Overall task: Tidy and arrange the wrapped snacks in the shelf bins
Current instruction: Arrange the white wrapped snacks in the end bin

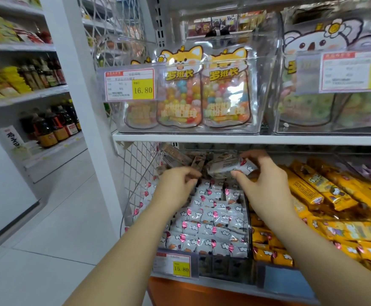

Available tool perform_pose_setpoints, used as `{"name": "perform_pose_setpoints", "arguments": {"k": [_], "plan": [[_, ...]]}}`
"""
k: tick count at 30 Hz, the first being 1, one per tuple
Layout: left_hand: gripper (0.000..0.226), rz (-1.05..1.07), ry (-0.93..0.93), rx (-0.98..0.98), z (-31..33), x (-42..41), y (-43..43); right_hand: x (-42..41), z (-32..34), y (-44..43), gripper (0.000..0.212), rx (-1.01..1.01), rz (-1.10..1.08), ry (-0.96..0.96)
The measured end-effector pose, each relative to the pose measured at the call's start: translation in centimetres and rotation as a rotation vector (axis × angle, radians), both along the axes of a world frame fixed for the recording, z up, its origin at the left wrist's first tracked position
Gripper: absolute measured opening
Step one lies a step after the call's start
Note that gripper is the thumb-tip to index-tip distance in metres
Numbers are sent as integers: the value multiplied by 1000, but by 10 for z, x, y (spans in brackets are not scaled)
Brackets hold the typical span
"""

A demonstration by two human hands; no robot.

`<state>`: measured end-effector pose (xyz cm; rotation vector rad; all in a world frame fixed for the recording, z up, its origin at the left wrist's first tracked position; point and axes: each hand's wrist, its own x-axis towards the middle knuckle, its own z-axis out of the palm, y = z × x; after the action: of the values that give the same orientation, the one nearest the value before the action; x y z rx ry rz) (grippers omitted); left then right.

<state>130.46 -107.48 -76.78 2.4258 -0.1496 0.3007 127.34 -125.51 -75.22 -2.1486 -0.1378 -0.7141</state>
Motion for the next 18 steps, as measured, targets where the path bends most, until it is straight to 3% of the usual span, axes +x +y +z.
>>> {"name": "perform_pose_setpoints", "arguments": {"k": [3,7,12,18], "plan": [[22,-52,-50,453,-6,13,-13,8,-3,1,36,-72,-39,-22],[21,-60,-100,742,-7,32,-23,15,-3,-1,36,-56,-29,-49],[11,-139,-81,674,-9,41,-31,20,-2,-2,34,-49,-40,-53],[24,-141,-77,663,-10,40,-17,25,-7,1,35,-15,-29,-15]]}}
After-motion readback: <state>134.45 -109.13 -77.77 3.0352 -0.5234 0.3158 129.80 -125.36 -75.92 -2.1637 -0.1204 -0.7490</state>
